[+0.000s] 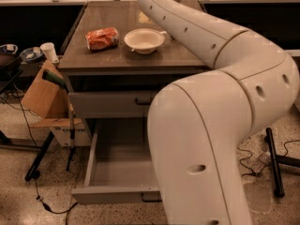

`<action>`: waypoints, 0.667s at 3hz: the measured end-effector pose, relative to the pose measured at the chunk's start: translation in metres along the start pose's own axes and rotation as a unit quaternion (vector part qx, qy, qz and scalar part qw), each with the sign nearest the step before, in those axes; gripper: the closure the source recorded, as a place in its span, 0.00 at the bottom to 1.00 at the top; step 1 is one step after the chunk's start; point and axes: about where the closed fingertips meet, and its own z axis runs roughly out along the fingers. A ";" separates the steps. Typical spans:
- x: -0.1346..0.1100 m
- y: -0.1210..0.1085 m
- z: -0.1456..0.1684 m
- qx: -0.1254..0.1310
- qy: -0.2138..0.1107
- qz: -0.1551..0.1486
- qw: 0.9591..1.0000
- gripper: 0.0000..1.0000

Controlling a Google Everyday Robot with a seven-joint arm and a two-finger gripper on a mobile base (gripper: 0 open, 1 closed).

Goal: Place rxbar chocolate into middle drawer

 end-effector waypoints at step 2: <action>0.002 -0.022 0.023 0.027 0.021 0.010 0.999 0.00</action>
Offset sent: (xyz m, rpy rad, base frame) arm 0.0246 -0.0385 -0.0168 0.0009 0.0677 -0.0836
